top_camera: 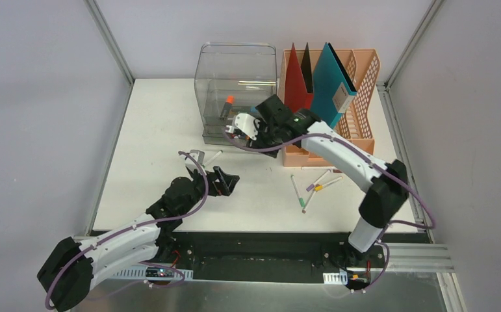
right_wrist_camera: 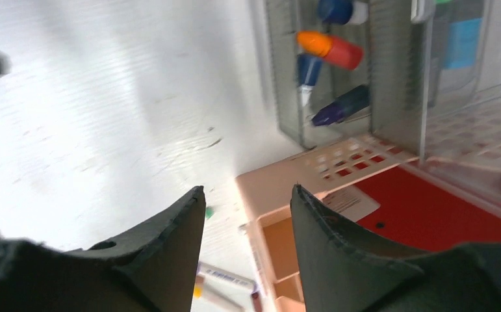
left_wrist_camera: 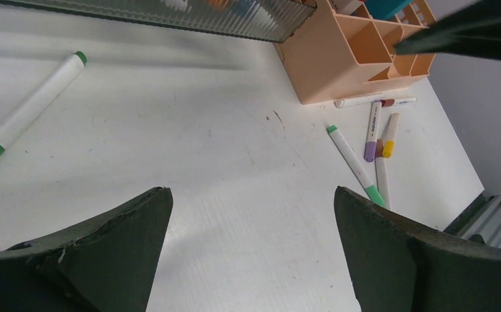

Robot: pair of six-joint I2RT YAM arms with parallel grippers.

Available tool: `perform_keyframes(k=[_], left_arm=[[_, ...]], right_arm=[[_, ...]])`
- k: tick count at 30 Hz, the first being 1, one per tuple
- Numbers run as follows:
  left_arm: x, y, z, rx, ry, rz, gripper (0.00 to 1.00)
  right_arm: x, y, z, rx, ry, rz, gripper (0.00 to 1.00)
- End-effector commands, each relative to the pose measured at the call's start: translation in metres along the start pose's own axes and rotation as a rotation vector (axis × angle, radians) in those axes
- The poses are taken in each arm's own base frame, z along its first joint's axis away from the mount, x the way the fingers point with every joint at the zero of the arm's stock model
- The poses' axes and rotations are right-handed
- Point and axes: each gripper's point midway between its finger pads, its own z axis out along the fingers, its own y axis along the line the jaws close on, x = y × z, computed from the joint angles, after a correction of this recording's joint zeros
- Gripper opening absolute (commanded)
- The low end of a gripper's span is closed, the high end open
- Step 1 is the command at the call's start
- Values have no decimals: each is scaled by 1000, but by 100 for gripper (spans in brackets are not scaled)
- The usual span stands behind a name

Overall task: Organize the desk
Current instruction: Place the stationery in the drawer.

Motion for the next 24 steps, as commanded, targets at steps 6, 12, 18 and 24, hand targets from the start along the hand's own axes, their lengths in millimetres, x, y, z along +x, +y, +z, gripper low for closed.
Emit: perform_keyframes(k=[6, 12, 18, 24], left_arm=[[-12, -20, 12, 89, -30, -82, 99], [-16, -28, 23, 116, -21, -111, 99], [-23, -36, 35, 146, -20, -118, 98], [-22, -34, 49, 167, -19, -188, 96]], right_arm=[[20, 40, -80, -176, -285, 120, 53], [51, 31, -106, -148, -410, 263, 52], [71, 26, -124, -141, -518, 382, 53], [77, 22, -129, -124, -534, 409, 53]])
